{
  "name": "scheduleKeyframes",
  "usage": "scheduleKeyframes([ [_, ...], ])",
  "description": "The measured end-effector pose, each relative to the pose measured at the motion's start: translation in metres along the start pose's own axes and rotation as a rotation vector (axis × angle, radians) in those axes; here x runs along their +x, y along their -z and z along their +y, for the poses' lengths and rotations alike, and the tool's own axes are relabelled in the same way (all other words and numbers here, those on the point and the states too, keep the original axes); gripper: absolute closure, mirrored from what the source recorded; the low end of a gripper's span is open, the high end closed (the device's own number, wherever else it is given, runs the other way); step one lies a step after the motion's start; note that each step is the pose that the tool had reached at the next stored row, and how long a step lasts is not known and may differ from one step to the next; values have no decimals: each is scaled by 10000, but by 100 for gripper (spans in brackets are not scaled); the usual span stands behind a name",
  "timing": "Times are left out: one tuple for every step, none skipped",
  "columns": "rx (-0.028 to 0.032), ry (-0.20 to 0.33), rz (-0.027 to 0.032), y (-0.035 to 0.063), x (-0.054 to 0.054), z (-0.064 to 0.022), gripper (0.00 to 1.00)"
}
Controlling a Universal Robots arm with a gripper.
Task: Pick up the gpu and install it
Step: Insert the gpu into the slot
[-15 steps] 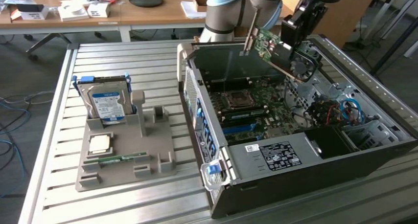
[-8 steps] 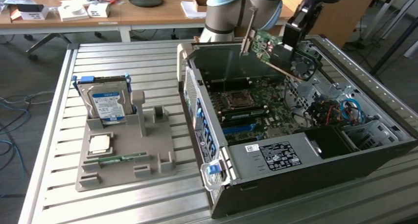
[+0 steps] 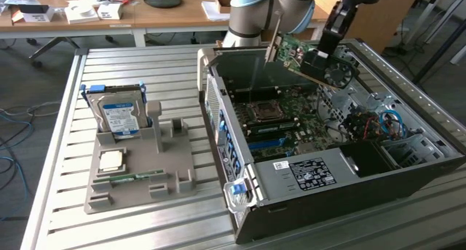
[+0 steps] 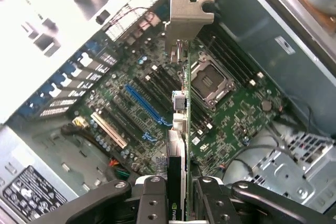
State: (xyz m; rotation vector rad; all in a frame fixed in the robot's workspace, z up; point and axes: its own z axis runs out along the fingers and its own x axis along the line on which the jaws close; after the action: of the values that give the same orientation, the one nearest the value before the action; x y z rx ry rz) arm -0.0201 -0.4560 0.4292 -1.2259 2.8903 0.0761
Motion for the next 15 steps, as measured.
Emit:
scheduleKeyframes([
  [-3, 179, 8, -1, 0, 0, 74],
  [-6, 359, 16, -2, 0, 0, 74],
  [-10, 538, 24, -3, 0, 0, 74],
  [-12, 719, 33, -4, 0, 0, 74],
  [-15, 897, 42, -5, 0, 0, 74],
  [-19, 1089, 51, -6, 0, 0, 74],
  [-22, 1268, 59, -7, 0, 0, 74],
  [-26, 1447, 67, -8, 0, 0, 74],
  [-28, 1627, 75, -9, 0, 0, 74],
  [-32, 1806, 83, -11, 0, 0, 74],
  [-35, 2003, 93, -12, 0, 0, 74],
  [-38, 2182, 101, -13, 0, -1, 74],
  [-41, 2362, 110, -14, 0, 0, 74],
  [-45, 2542, 118, -15, 0, -1, 74],
  [-48, 2721, 127, -16, 0, -1, 74],
])
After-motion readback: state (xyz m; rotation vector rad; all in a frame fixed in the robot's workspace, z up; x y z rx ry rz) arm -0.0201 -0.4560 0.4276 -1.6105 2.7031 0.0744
